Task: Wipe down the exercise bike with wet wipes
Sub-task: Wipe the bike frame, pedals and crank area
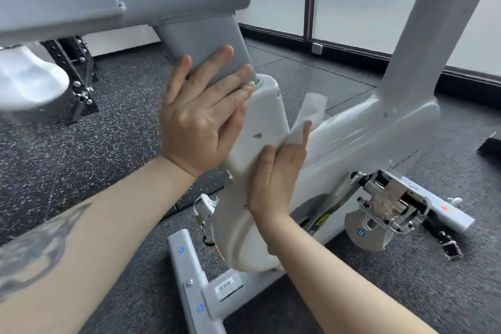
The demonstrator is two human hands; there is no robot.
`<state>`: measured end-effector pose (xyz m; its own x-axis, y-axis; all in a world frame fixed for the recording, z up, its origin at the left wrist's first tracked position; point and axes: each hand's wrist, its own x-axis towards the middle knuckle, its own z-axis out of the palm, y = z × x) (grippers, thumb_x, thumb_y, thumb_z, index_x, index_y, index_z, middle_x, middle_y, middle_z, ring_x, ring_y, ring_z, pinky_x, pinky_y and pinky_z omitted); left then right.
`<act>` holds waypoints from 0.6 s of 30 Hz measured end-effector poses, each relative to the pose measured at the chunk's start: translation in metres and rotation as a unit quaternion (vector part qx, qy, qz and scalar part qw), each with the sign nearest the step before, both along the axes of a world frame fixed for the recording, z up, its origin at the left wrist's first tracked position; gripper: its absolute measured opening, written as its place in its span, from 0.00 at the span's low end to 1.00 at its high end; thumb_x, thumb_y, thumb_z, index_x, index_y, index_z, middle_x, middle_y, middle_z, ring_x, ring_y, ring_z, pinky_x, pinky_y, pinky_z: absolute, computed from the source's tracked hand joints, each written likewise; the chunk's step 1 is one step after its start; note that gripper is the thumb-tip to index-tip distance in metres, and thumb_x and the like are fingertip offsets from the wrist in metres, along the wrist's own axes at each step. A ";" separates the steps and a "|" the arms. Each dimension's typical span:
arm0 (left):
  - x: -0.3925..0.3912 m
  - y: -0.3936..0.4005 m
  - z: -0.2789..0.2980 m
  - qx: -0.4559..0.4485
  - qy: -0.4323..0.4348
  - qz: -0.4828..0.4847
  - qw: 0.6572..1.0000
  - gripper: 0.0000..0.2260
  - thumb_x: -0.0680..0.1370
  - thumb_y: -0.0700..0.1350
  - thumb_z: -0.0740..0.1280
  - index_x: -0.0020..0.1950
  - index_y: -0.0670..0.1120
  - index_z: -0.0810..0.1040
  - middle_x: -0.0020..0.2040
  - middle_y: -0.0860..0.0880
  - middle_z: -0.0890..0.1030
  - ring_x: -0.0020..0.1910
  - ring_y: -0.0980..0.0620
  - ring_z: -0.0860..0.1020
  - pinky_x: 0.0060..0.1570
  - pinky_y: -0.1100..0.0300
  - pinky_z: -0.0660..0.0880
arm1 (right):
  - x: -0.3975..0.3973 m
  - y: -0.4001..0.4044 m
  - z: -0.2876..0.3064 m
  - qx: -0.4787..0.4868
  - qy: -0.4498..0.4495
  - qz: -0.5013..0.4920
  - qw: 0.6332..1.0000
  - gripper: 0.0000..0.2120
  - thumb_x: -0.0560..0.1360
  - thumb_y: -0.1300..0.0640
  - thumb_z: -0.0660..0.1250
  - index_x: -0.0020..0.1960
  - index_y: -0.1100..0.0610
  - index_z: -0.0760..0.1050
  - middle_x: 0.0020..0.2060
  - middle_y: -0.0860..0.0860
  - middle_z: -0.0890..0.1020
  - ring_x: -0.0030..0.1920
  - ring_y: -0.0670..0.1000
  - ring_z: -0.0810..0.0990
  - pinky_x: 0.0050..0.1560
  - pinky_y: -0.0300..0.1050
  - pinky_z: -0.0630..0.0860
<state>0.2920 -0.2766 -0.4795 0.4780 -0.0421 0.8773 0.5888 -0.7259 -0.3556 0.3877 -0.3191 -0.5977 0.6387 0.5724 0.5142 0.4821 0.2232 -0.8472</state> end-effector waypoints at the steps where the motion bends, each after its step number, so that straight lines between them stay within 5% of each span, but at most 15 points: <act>1: 0.000 0.000 -0.001 0.000 -0.001 0.000 1.000 0.11 0.79 0.43 0.63 0.57 0.46 0.84 0.61 0.51 0.80 0.69 0.46 0.73 0.74 0.54 0.50 | -0.007 0.001 0.010 0.012 -0.009 0.004 1.000 0.30 0.81 0.48 0.47 0.77 0.63 0.47 0.76 0.50 0.45 0.78 0.52 0.43 0.75 0.58 0.46; 4: 0.000 0.000 -0.001 -0.002 -0.001 -0.003 1.000 0.11 0.80 0.43 0.63 0.57 0.46 0.84 0.61 0.51 0.81 0.68 0.46 0.73 0.74 0.53 0.50 | -0.027 -0.014 -0.020 -0.012 -0.153 0.032 0.988 0.32 0.82 0.46 0.45 0.77 0.64 0.41 0.77 0.56 0.41 0.78 0.57 0.41 0.76 0.55 0.42; 7: 0.000 0.000 -0.002 -0.007 0.000 -0.003 1.000 0.11 0.80 0.43 0.63 0.57 0.46 0.84 0.61 0.51 0.80 0.69 0.45 0.72 0.74 0.53 0.50 | -0.027 -0.036 -0.077 -0.094 -0.172 0.000 0.981 0.31 0.82 0.43 0.39 0.78 0.58 0.38 0.78 0.50 0.38 0.78 0.52 0.40 0.76 0.52 0.42; 11: 0.000 0.001 -0.003 0.001 -0.003 -0.002 1.000 0.12 0.80 0.43 0.62 0.57 0.46 0.84 0.61 0.51 0.80 0.69 0.45 0.72 0.74 0.54 0.48 | -0.018 -0.009 -0.055 -0.094 0.020 -0.104 0.990 0.29 0.81 0.43 0.40 0.77 0.54 0.39 0.77 0.44 0.41 0.77 0.44 0.38 0.75 0.45 0.34; 14: 0.000 0.002 -0.004 0.007 -0.003 -0.005 1.000 0.12 0.80 0.44 0.62 0.57 0.46 0.84 0.61 0.50 0.80 0.69 0.45 0.72 0.74 0.54 0.47 | -0.004 0.012 -0.042 -0.103 0.175 -0.196 0.959 0.29 0.80 0.47 0.43 0.79 0.54 0.42 0.78 0.45 0.44 0.75 0.41 0.39 0.75 0.49 0.37; 18: 0.000 0.004 -0.004 0.012 -0.002 -0.007 1.000 0.12 0.80 0.43 0.62 0.57 0.45 0.84 0.62 0.50 0.80 0.69 0.44 0.72 0.74 0.54 0.47 | -0.058 -0.016 -0.048 -0.111 0.265 -0.122 0.950 0.35 0.76 0.41 0.42 0.78 0.54 0.37 0.77 0.47 0.38 0.75 0.40 0.36 0.76 0.44 0.38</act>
<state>0.2921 -0.2728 -0.4831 0.4728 -0.0699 0.8784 0.5800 -0.7257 -0.3700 0.3300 -0.3350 -0.6457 0.9019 0.4306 -0.0331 -0.0115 -0.0527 -0.9985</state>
